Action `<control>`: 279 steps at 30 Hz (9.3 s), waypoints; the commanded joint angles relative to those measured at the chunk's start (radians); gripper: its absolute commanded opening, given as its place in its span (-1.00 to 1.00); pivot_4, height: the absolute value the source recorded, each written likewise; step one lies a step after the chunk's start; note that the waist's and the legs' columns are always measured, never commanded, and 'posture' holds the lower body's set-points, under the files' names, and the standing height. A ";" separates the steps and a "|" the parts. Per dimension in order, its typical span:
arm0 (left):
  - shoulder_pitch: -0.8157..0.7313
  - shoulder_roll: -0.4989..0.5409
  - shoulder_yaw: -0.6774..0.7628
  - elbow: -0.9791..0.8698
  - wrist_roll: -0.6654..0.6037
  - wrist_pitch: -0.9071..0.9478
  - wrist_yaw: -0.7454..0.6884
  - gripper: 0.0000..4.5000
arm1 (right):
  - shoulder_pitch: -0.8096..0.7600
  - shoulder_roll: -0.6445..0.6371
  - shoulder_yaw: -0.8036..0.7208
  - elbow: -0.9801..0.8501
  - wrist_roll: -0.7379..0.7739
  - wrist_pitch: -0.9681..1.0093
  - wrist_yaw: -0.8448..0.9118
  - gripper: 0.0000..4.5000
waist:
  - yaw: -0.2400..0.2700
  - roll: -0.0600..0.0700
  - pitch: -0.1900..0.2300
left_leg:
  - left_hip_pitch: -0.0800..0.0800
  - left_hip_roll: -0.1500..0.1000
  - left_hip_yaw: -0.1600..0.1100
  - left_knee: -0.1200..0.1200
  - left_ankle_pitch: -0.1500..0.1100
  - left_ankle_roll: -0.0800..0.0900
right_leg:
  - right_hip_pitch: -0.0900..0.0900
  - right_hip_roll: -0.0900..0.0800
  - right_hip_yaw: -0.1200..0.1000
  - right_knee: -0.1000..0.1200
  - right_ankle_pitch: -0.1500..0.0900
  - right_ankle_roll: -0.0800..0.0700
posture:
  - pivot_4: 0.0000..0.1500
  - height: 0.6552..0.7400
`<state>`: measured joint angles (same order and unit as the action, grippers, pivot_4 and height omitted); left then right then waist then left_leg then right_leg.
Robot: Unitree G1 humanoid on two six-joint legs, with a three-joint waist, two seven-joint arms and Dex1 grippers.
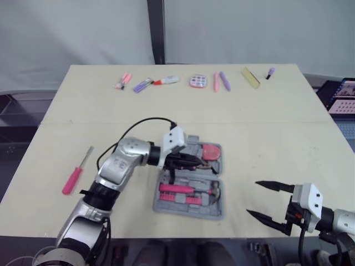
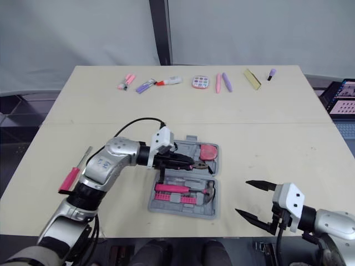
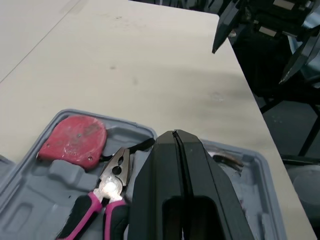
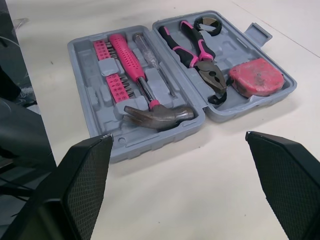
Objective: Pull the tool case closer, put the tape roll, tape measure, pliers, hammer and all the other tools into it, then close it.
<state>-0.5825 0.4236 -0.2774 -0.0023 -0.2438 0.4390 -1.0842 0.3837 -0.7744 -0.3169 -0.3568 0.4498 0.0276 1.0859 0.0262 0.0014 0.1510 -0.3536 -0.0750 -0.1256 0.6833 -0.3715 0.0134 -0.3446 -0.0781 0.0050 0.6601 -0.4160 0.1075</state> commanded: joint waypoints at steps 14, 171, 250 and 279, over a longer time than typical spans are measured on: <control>0.185 0.006 -0.040 0.061 0.092 -0.335 -0.001 -0.99 | -0.007 -0.013 -0.039 -0.003 0.017 0.013 0.008 1.00 | -0.001 0.001 -0.001 | 0.001 0.000 0.000 0.000 0.000 0.000 | 0.001 0.000 0.000 0.000 0.000 0.000 | 1.00 1.00; 0.950 0.046 0.623 -0.532 -0.244 -0.035 0.596 0.99 | -0.130 0.033 0.097 -0.046 0.096 -0.004 0.074 1.00 | -0.004 0.009 0.012 | 0.017 0.004 -0.001 -0.020 0.002 -0.003 | 0.019 -0.001 0.000 -0.030 0.000 0.001 | 1.00 1.00; 0.376 0.430 0.341 0.060 0.032 0.206 0.346 -0.74 | -0.155 0.022 0.097 -0.010 0.052 0.022 0.014 1.00 | 0.004 0.011 0.013 | 0.011 0.002 0.000 -0.017 0.003 -0.006 | 0.005 -0.002 0.000 -0.012 0.000 0.000 | 1.00 1.00; -0.091 0.320 -0.287 -0.520 0.141 0.552 0.099 -0.74 | -0.159 -0.019 0.064 0.112 0.051 -0.005 0.104 1.00 | -0.002 0.006 0.015 | -0.002 0.002 0.001 -0.006 0.002 -0.003 | -0.004 0.000 0.000 -0.003 0.000 0.000 | 1.00 1.00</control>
<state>-0.6573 0.7472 -0.5580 -0.4723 -0.0965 0.9690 -0.9848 0.2254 -0.7846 -0.2304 -0.2331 0.4930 0.0380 1.1754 0.0247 0.0071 0.1656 -0.3555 -0.0726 -0.1245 0.6777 -0.3691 0.0102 -0.3485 -0.0777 0.0053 0.6574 -0.4161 0.1074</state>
